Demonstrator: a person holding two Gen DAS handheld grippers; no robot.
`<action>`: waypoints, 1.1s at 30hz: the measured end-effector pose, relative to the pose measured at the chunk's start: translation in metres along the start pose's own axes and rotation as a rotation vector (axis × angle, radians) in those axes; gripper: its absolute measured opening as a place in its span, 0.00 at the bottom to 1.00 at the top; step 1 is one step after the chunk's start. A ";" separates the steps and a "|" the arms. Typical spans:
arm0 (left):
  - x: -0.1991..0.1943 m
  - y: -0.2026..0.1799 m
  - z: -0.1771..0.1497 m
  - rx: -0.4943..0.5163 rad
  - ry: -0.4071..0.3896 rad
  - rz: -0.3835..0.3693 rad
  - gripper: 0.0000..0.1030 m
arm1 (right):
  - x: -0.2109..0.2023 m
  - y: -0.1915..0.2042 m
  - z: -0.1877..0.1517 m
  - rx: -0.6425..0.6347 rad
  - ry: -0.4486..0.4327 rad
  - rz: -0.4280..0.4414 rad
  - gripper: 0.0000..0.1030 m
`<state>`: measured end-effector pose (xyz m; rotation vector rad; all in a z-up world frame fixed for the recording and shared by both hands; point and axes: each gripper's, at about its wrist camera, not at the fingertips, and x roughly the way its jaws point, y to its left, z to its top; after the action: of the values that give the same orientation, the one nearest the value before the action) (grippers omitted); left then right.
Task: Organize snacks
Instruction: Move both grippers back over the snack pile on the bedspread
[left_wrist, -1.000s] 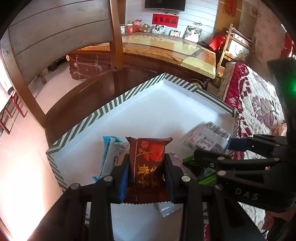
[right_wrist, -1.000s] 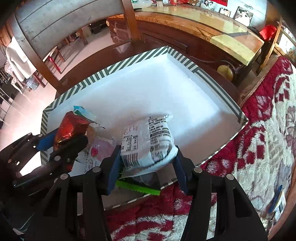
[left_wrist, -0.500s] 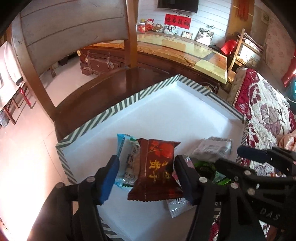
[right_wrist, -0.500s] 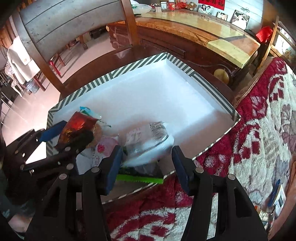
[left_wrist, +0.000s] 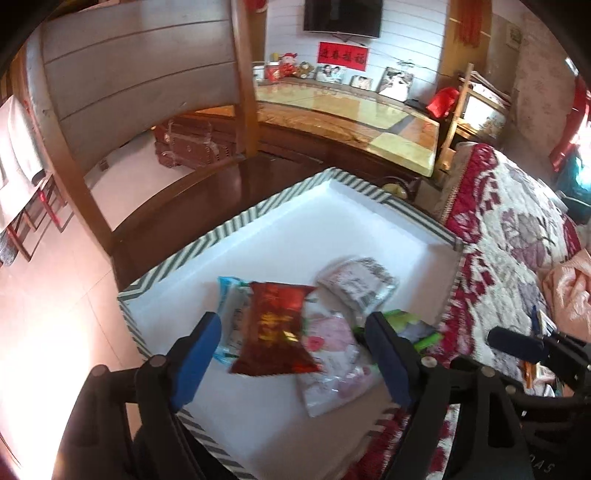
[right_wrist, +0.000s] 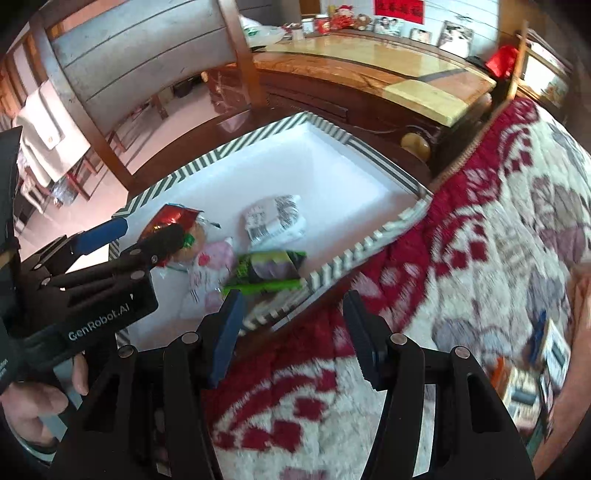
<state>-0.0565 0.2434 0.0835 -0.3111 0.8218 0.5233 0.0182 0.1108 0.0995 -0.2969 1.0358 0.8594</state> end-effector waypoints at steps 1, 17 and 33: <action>-0.002 -0.005 -0.001 0.010 0.000 -0.008 0.84 | -0.004 -0.004 -0.005 0.018 -0.006 0.001 0.54; -0.027 -0.090 -0.028 0.174 0.013 -0.141 0.87 | -0.056 -0.071 -0.077 0.183 -0.075 -0.093 0.54; -0.034 -0.162 -0.056 0.310 0.051 -0.216 0.87 | -0.090 -0.142 -0.148 0.316 -0.078 -0.173 0.54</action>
<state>-0.0205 0.0727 0.0827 -0.1247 0.8926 0.1820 0.0096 -0.1123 0.0770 -0.0828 1.0397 0.5373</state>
